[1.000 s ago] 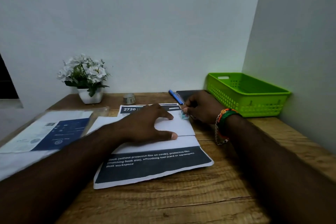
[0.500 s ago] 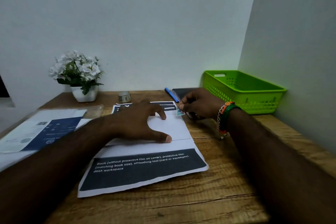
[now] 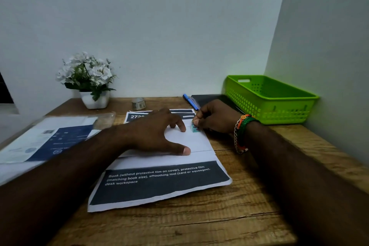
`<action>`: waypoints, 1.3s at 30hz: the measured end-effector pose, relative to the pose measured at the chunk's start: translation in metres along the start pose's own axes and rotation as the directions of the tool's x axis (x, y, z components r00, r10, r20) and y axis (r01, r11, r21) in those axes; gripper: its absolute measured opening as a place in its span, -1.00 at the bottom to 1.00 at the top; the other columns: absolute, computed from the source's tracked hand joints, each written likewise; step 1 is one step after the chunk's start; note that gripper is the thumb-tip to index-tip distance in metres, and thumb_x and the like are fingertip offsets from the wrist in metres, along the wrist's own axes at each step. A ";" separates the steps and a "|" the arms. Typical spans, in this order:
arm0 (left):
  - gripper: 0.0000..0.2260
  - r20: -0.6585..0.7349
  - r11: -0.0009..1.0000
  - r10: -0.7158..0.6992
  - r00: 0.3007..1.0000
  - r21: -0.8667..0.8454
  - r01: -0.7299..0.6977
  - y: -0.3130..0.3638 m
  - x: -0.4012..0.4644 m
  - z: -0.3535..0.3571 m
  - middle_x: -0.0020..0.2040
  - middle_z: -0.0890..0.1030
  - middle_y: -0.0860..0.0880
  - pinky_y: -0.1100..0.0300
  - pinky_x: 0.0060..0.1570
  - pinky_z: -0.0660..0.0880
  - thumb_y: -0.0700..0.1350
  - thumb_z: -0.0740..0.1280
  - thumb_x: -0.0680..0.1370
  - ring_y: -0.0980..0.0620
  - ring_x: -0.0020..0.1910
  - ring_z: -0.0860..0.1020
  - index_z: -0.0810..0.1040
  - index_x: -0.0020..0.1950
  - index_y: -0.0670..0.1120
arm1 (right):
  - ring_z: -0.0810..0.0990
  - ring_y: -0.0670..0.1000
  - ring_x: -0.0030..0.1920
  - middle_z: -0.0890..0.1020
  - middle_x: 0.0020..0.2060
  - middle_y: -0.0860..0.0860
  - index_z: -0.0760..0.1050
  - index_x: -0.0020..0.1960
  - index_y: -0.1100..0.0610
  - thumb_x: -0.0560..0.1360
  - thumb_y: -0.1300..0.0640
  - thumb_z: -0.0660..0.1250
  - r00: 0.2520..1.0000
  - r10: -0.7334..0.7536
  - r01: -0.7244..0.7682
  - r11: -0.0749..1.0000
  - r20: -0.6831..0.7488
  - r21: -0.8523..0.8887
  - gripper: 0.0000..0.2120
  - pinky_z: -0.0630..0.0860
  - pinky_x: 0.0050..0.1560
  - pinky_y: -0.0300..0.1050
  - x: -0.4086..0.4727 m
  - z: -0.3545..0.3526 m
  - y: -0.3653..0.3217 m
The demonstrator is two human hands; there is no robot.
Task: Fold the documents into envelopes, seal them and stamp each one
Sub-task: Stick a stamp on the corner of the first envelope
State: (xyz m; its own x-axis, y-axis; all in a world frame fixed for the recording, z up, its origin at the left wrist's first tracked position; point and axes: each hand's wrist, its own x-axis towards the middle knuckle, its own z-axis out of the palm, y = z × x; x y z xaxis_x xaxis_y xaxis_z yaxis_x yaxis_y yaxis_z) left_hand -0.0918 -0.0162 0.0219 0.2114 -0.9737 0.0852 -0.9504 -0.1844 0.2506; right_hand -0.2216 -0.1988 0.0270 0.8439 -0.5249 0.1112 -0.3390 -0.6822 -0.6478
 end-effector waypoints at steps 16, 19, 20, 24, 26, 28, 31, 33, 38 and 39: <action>-0.44 -0.020 1.000 0.022 1.000 -0.003 -0.022 -0.003 0.002 0.003 0.17 0.44 0.16 0.11 0.31 0.42 0.41 0.45 0.35 0.16 0.20 0.43 0.48 0.27 0.25 | 0.60 -0.14 -0.21 0.69 -0.28 -0.11 0.71 -0.16 0.05 0.44 0.09 0.53 1.000 0.007 -0.006 0.994 0.005 -0.112 -0.96 0.48 -0.10 -0.25 0.001 0.001 0.000; -0.42 -0.019 0.999 0.047 0.999 0.000 -0.047 -0.005 0.003 0.004 0.16 0.43 0.17 0.11 0.30 0.41 0.44 0.43 0.36 0.15 0.21 0.42 0.43 0.32 0.31 | 0.61 -0.15 -0.20 0.69 -0.27 -0.11 0.72 -0.15 0.05 0.44 0.08 0.53 1.000 0.004 -0.005 0.992 -0.003 -0.125 -0.95 0.50 -0.08 -0.25 0.001 0.002 0.001; -0.40 -0.013 0.998 0.057 0.998 0.001 -0.057 -0.005 0.003 0.005 0.16 0.42 0.18 0.13 0.29 0.39 0.46 0.41 0.36 0.16 0.21 0.41 0.41 0.34 0.34 | 0.61 -0.16 -0.22 0.69 -0.29 -0.13 0.72 -0.16 0.05 0.44 0.09 0.53 1.000 0.002 -0.003 0.992 -0.004 -0.126 -0.96 0.50 -0.08 -0.25 0.001 0.002 0.001; -0.37 0.028 0.996 0.079 0.996 0.032 -0.080 -0.005 0.003 0.004 0.20 0.38 0.15 0.08 0.40 0.33 0.52 0.30 0.36 0.15 0.28 0.37 0.33 0.41 0.43 | 0.58 -0.19 -0.28 0.68 -0.33 -0.14 0.72 -0.20 0.03 0.43 0.10 0.52 1.000 0.006 -0.007 0.993 -0.011 -0.119 -0.96 0.46 -0.14 -0.27 0.001 0.003 0.001; -0.41 0.041 0.996 0.079 0.996 0.040 -0.081 -0.005 0.003 0.004 0.20 0.37 0.14 0.04 0.40 0.32 0.48 0.32 0.42 0.13 0.26 0.36 0.32 0.42 0.45 | 0.59 -0.18 -0.26 0.68 -0.32 -0.14 0.72 -0.18 0.03 0.43 0.10 0.52 1.000 0.005 -0.007 0.992 -0.018 -0.129 -0.97 0.46 -0.14 -0.27 0.001 0.003 0.001; -0.43 0.047 0.996 0.077 0.996 0.044 -0.079 -0.004 0.002 0.003 0.19 0.36 0.14 0.03 0.39 0.31 0.46 0.32 0.44 0.12 0.25 0.35 0.31 0.43 0.45 | 0.61 -0.16 -0.22 0.68 -0.30 -0.13 0.72 -0.18 0.03 0.43 0.08 0.53 1.000 0.003 -0.006 0.991 -0.024 -0.137 -0.97 0.47 -0.12 -0.26 0.000 0.003 0.000; -0.44 0.052 0.997 0.070 0.996 0.040 -0.072 -0.002 0.003 0.003 0.19 0.35 0.15 0.01 0.40 0.30 0.45 0.32 0.45 0.11 0.25 0.33 0.32 0.43 0.46 | 0.64 -0.12 -0.16 0.70 -0.25 -0.10 0.71 -0.20 0.00 0.43 0.07 0.53 0.999 0.004 -0.008 0.989 -0.032 -0.146 -0.96 0.48 -0.11 -0.25 -0.001 0.003 0.000; -0.43 0.050 0.996 0.073 0.996 0.041 -0.075 -0.003 0.003 0.004 0.17 0.34 0.17 -0.01 0.40 0.30 0.48 0.30 0.43 0.09 0.24 0.33 0.31 0.42 0.47 | 0.64 -0.12 -0.16 0.71 -0.24 -0.09 0.71 -0.21 -0.01 0.42 0.07 0.54 0.999 0.002 -0.008 0.988 -0.038 -0.154 -0.95 0.46 -0.13 -0.26 -0.002 0.003 -0.001; -0.45 0.049 0.996 0.070 0.996 0.050 -0.072 -0.003 0.003 0.004 0.21 0.35 0.16 0.01 0.38 0.30 0.46 0.30 0.45 0.08 0.27 0.33 0.30 0.42 0.47 | 0.64 -0.12 -0.16 0.71 -0.22 -0.07 0.73 -0.16 0.03 0.42 0.06 0.54 0.998 0.002 -0.011 0.987 -0.056 -0.159 -0.96 0.44 -0.18 -0.29 -0.003 0.003 -0.002; -0.46 0.052 0.996 0.065 0.997 0.054 -0.068 -0.003 0.003 0.004 0.22 0.35 0.16 0.01 0.38 0.30 0.46 0.30 0.45 0.07 0.27 0.33 0.31 0.42 0.47 | 0.63 -0.14 -0.18 0.70 -0.23 -0.09 0.73 -0.16 0.03 0.42 0.06 0.54 0.998 -0.002 -0.007 0.987 -0.056 -0.162 -0.95 0.43 -0.21 -0.31 -0.003 0.004 -0.002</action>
State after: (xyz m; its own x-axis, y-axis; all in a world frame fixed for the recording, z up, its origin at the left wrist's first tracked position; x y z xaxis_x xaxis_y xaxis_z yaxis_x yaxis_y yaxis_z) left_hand -0.0891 -0.0189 0.0177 0.1371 -0.9893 0.0506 -0.9734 -0.1251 0.1920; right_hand -0.2222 -0.1942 0.0250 0.8197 -0.5515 0.1545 -0.4080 -0.7516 -0.5184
